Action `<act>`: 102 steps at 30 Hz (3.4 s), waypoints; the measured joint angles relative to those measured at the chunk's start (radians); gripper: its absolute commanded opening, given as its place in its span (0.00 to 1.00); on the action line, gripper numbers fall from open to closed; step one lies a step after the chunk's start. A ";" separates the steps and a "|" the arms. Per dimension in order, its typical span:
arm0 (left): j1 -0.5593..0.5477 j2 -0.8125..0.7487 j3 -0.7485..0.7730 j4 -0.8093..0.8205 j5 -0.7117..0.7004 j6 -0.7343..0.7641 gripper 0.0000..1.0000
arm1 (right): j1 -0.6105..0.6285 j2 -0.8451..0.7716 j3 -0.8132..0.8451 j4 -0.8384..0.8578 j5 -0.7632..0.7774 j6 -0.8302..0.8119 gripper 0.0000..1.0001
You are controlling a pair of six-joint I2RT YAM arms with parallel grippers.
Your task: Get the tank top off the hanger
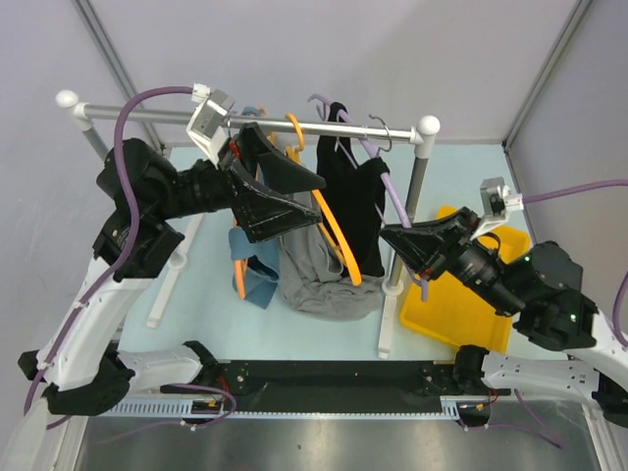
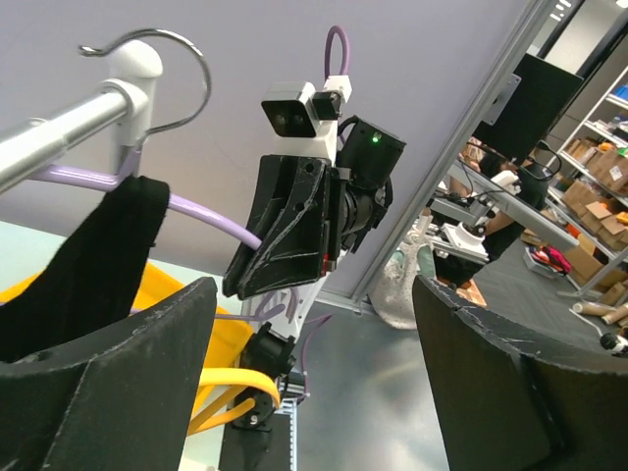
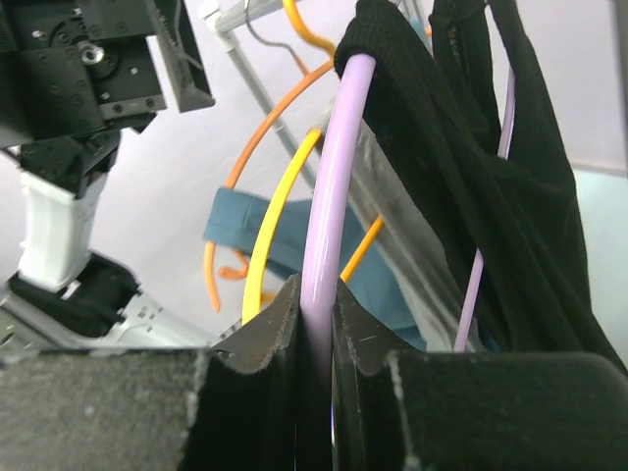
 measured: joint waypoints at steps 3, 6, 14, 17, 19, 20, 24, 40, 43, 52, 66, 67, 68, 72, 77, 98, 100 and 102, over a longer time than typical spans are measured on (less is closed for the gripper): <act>-0.050 0.008 0.000 0.000 -0.049 0.010 0.81 | 0.000 -0.057 0.001 -0.066 -0.015 0.025 0.00; -0.115 0.022 0.009 -0.009 -0.118 0.037 0.80 | 0.000 -0.098 0.021 -0.151 -0.025 0.042 0.00; -0.322 0.142 0.187 -0.167 -0.482 0.218 0.78 | 0.000 -0.160 0.080 -0.327 -0.121 0.065 0.00; -0.392 0.180 0.241 -0.231 -0.644 0.290 0.79 | 0.000 -0.195 0.081 -0.402 -0.170 0.072 0.00; -0.441 0.208 0.270 -0.266 -0.747 0.333 0.79 | 0.000 -0.228 0.081 -0.451 -0.192 0.081 0.00; -0.463 0.222 0.282 -0.284 -0.798 0.355 0.79 | 0.000 -0.249 0.081 -0.472 -0.200 0.086 0.00; -0.529 0.272 0.299 -0.341 -0.978 0.419 0.79 | 0.000 -0.336 0.085 -0.529 -0.224 0.098 0.00; -0.543 0.315 0.299 -0.420 -1.122 0.444 0.42 | 0.013 -0.391 0.114 -0.616 -0.283 0.103 0.00; -0.544 0.317 0.301 -0.426 -1.122 0.444 0.43 | 0.015 -0.393 0.120 -0.624 -0.283 0.103 0.00; -0.545 0.315 0.300 -0.432 -1.105 0.446 0.38 | 0.018 -0.410 0.126 -0.629 -0.279 0.104 0.00; -0.545 0.313 0.285 -0.431 -1.121 0.464 0.00 | 0.020 -0.425 0.129 -0.636 -0.279 0.122 0.00; -0.545 0.313 0.285 -0.431 -1.135 0.465 0.00 | 0.020 -0.428 0.129 -0.638 -0.279 0.122 0.00; -0.545 0.313 0.285 -0.431 -1.145 0.466 0.00 | 0.020 -0.431 0.130 -0.641 -0.279 0.122 0.00; -0.545 0.313 0.285 -0.431 -1.175 0.472 0.00 | 0.021 -0.449 0.134 -0.654 -0.279 0.122 0.00; -0.545 0.313 0.285 -0.431 -1.222 0.476 0.00 | 0.023 -0.467 0.149 -0.667 -0.281 0.123 0.00; -0.545 0.313 0.281 -0.455 -1.417 0.488 0.00 | 0.029 -0.578 0.213 -0.721 -0.320 0.122 0.00; -0.545 0.313 0.277 -0.459 -1.406 0.486 0.00 | 0.028 -0.583 0.213 -0.708 -0.315 0.121 0.00; -0.545 0.313 0.272 -0.462 -1.389 0.481 0.00 | 0.029 -0.583 0.209 -0.688 -0.315 0.120 0.00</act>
